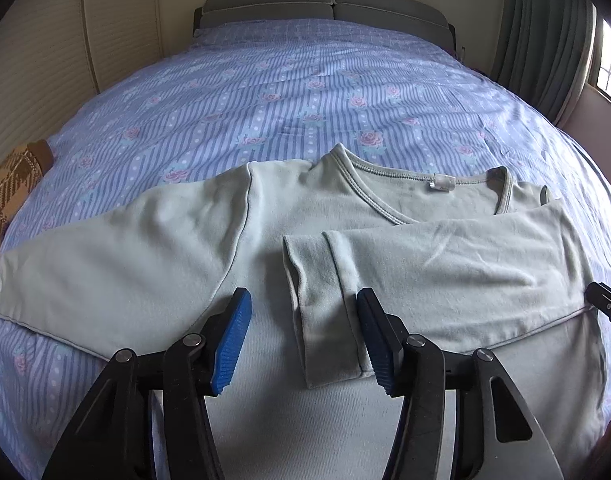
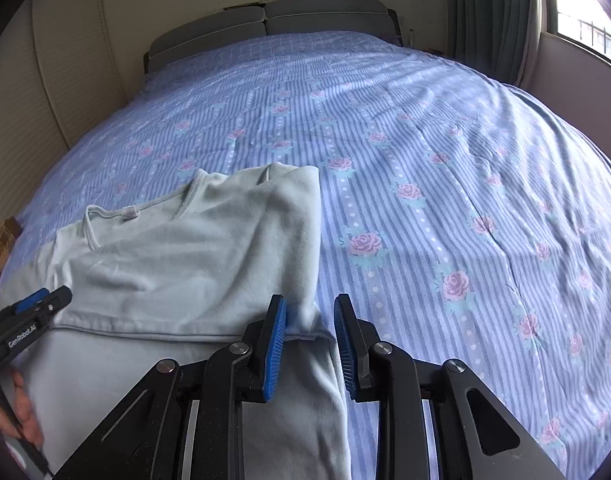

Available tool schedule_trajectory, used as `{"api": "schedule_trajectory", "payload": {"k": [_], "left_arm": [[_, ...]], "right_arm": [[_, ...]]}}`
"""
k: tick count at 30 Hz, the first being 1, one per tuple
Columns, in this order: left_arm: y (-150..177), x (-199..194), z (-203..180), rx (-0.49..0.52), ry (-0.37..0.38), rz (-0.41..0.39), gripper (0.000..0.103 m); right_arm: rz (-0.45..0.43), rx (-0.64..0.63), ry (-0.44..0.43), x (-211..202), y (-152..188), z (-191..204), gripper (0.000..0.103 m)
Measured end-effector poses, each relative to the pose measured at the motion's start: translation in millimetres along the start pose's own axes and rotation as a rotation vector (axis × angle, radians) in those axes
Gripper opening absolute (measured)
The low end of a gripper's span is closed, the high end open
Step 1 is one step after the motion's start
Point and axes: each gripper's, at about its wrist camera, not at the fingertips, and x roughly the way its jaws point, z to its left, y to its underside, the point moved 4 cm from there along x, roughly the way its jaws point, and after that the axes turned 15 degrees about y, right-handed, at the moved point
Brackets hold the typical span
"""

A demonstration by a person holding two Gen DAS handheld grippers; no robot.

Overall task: Fold small clothes
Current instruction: 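Move the left tool toward the other sleeve cuff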

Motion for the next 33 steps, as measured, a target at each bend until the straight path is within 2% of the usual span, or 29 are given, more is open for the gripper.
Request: {"api": "schedule_trajectory", "payload": {"k": [2,6,8,13,16,18,23,33], "left_arm": [[2,0,1,0.005,-0.009,-0.003,0.055],[3,-3,2,0.013,-0.03,-0.005,0.057],[4,-5,4,0.008,-0.028,-0.005,0.057],[3,-24,-1,0.008,-0.01,-0.034,0.057],[2,-45,-3,0.028,-0.018,-0.069,0.064],[0,-57,3,0.021,-0.023,-0.086,0.065],[-3,-86,39,-0.031,-0.046,-0.111,0.069],[20,-147,167,-0.183,-0.171,-0.163,0.069]], "right_arm": [[0.011,0.003,0.012,4,2,-3,0.027],[0.014,-0.009,0.05,8,8,-6,0.041],[0.013,-0.014,0.059,9,9,-8,0.044],[-0.013,-0.001,0.052,-6,3,-9,0.044],[-0.063,-0.016,0.046,-29,-5,-1,0.046],[-0.091,-0.022,0.029,-46,-9,8,0.046],[-0.145,-0.043,-0.029,-85,-15,44,0.054],[-0.153,-0.123,-0.181,-137,0,154,0.055]]}}
